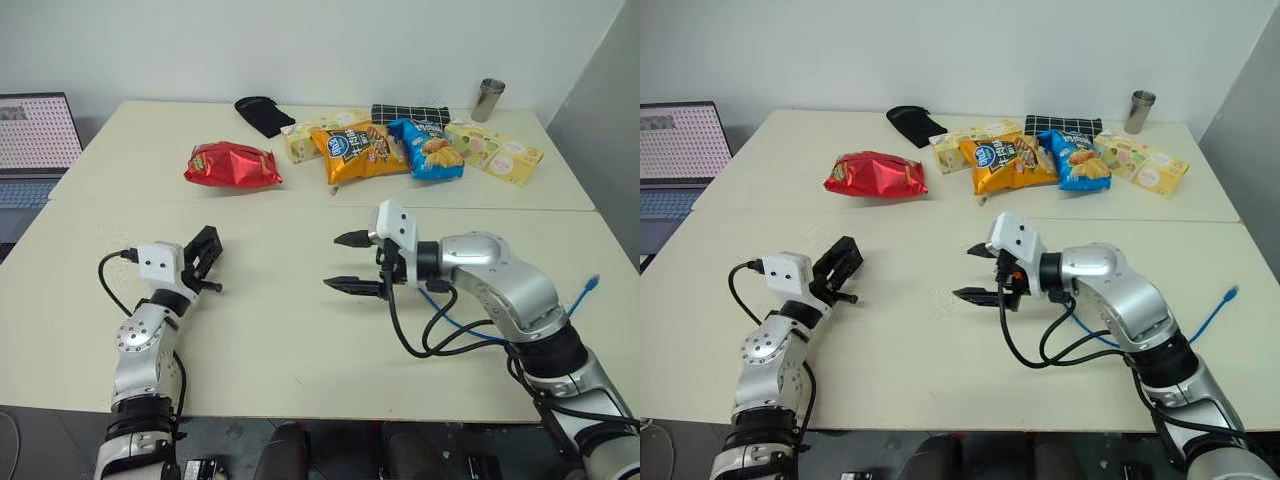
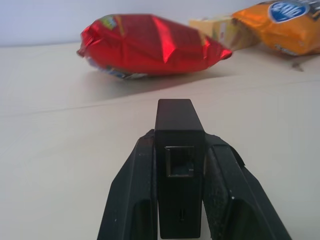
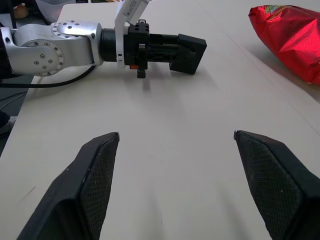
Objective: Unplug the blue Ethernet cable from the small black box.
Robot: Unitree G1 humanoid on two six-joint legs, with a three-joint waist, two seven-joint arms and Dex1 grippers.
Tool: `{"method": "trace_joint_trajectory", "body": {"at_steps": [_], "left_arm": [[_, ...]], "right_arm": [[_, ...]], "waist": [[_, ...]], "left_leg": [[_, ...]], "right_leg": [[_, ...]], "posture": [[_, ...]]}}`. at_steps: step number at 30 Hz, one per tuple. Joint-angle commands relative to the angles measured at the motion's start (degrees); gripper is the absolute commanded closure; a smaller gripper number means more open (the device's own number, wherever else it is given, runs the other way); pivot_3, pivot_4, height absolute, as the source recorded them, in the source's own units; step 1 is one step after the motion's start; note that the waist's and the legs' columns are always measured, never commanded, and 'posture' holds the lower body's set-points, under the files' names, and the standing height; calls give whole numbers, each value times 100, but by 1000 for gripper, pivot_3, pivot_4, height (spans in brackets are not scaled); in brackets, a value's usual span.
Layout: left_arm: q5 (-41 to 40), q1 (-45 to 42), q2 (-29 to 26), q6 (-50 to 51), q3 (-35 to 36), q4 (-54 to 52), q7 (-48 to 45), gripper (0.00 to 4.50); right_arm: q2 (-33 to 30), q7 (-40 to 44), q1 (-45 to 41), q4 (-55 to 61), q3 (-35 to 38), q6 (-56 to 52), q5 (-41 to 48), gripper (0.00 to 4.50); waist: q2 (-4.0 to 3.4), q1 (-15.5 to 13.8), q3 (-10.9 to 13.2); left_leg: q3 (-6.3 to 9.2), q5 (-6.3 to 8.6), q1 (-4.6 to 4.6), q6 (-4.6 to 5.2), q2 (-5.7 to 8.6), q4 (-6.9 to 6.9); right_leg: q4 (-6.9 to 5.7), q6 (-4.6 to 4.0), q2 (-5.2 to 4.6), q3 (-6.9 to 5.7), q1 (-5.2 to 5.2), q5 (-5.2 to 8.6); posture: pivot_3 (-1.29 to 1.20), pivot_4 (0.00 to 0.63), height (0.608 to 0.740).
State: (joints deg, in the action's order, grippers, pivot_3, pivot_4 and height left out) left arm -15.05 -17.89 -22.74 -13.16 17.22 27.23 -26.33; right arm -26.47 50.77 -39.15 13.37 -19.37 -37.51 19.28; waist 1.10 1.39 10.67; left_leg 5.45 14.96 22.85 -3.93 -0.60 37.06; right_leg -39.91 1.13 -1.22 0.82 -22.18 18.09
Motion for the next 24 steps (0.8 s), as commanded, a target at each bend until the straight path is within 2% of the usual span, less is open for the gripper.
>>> {"method": "trace_joint_trajectory", "body": {"at_steps": [1, 5, 6, 10, 12, 19, 24], "left_arm": [[96, -13, -19, -246, -28, 366, -56, 3007], [-34, 218, 17, -167, -42, 191, -227, 2392], [-55, 293, 21, -139, -29, 101, -217, 2122], [-176, 738, 36, 126, 44, -518, -132, 1360], [-292, 1193, 32, 487, 116, -1188, -7, 1003], [-620, 2530, -407, 2204, 220, -3581, 114, 1003], [-930, 3103, -1355, 3187, 634, -4603, -443, 1003]], "right_arm": [[22, 22, -87, 114, 37, 8, -22, 569], [20, -4, -42, 158, 44, -60, -46, 569], [16, -13, -21, 182, 48, -79, -44, 569], [3, -51, 49, 270, 54, -148, -35, 569], [-8, -135, 153, 349, 71, -231, -37, 569], [-199, -478, 759, 635, 374, -517, 4, 569], [-604, -530, 995, 570, 1032, -706, 161, 569]], "waist": [[0, 5, 0], [-1, 32, -1], [-1, 33, -1], [-2, 56, -1], [-1, 64, -1], [-1, 46, -1], [0, 31, -1]], "left_leg": [[-1, 0, 0, 0, 0, 0], [0, 0, -5, 0, 0, 0], [1, 0, -6, 0, 0, -2], [3, 0, -9, 1, -6, -4], [5, 0, -10, 1, -6, -4], [18, 1, -8, 1, -17, -5], [12, 1, -12, 1, -9, -4]], "right_leg": [[-1, 1, 0, 1, 0, 0], [-5, 0, 4, 1, 0, 0], [-6, 0, 4, 1, 0, 0], [-5, 0, 2, 8, -1, 0], [-5, 0, 2, 9, -2, 0], [-5, 0, -3, 14, 0, 0], [-8, -1, 11, 9, 9, 0]], "posture": [[0, 150, 740], [0, 150, 740], [0, 150, 740], [0, 150, 740], [0, 150, 740], [0, 150, 740], [0, 150, 740]]}}
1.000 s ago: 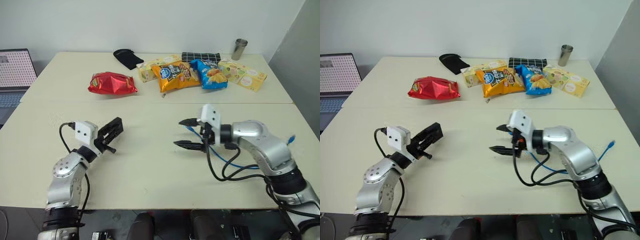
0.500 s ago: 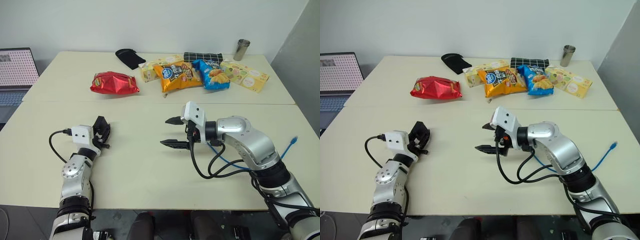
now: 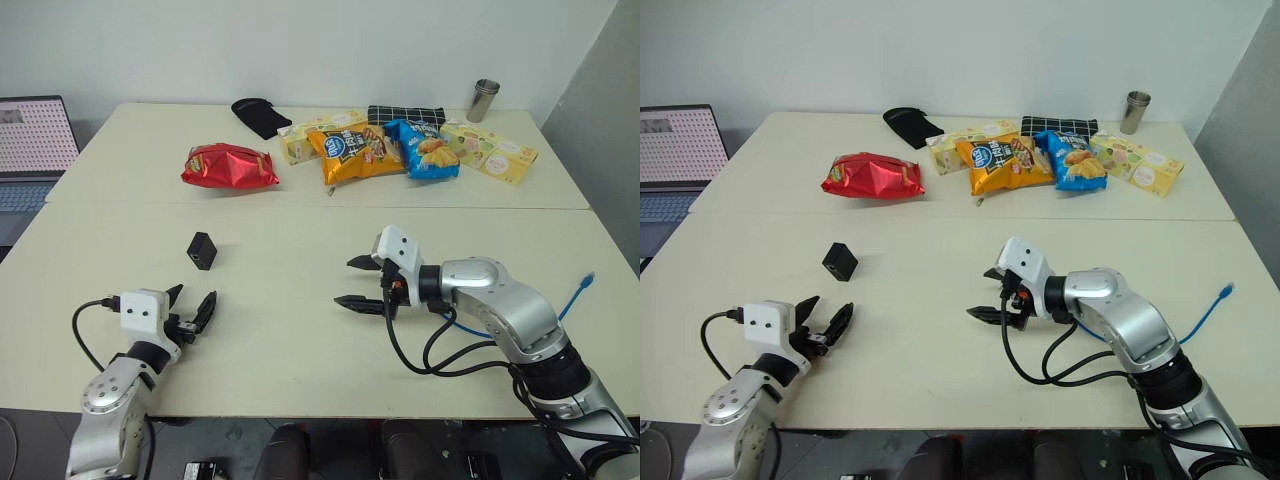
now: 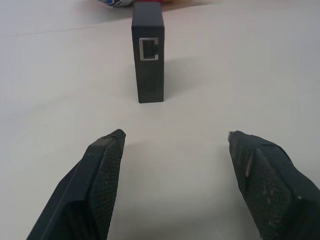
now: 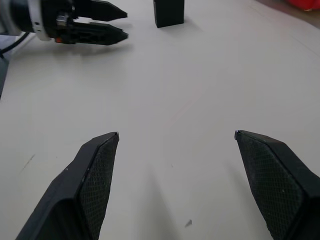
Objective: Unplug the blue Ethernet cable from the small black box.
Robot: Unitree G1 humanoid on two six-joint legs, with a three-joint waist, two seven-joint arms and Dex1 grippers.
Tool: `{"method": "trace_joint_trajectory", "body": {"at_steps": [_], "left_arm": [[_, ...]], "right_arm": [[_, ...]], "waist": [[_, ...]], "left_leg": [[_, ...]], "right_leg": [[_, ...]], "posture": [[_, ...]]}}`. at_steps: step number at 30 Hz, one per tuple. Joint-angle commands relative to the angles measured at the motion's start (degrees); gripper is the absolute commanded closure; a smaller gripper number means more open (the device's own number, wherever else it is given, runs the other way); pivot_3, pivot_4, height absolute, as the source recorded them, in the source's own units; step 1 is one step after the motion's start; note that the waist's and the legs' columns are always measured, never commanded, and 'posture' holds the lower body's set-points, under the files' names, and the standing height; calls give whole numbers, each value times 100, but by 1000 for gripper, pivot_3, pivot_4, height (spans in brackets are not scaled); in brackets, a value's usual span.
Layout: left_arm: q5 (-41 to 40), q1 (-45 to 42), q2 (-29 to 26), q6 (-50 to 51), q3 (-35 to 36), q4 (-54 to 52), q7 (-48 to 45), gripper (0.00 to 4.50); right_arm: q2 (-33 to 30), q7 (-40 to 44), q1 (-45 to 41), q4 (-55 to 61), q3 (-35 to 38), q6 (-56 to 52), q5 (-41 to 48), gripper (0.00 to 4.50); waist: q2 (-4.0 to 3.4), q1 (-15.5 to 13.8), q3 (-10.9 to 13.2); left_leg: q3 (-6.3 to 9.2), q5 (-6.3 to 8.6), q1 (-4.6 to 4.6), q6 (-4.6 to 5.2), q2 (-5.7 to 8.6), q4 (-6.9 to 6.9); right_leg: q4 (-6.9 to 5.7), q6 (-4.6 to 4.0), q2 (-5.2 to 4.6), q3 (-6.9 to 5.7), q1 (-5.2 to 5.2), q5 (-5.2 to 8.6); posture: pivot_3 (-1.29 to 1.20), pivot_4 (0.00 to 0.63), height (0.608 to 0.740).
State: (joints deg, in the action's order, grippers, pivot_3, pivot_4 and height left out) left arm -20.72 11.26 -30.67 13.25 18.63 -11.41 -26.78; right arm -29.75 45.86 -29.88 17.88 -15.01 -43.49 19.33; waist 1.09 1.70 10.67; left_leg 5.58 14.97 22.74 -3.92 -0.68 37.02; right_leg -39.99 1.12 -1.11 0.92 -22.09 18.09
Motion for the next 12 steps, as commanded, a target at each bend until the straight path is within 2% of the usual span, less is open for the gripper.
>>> {"method": "trace_joint_trajectory", "body": {"at_steps": [1, 6, 12], "left_arm": [[-461, 219, -703, 668, 603, -834, -480, 1003], [-723, 170, -1337, 1040, 946, -922, -991, 1003], [-871, 27, -1609, 1107, 1187, -747, -1409, 1003]], "right_arm": [[-344, -29, 83, 100, 692, -136, 180, 569], [-641, 64, 54, -43, 1030, -280, 261, 569], [-896, 115, 69, -184, 1141, -279, 290, 569]], "waist": [[0, -1, 0], [-2, 9, 1], [-3, 10, 2]], "left_leg": [[-1, 0, 1, 0, 0, 0], [-15, 0, -6, 1, 3, -5], [-20, 1, -5, 1, 2, -5]], "right_leg": [[2, 0, 1, 1, -1, 0], [3, 0, 2, 0, 0, 1], [3, -1, 2, 1, -2, 1]], "posture": [[0, 150, 740], [0, 150, 740], [0, 150, 740]]}}
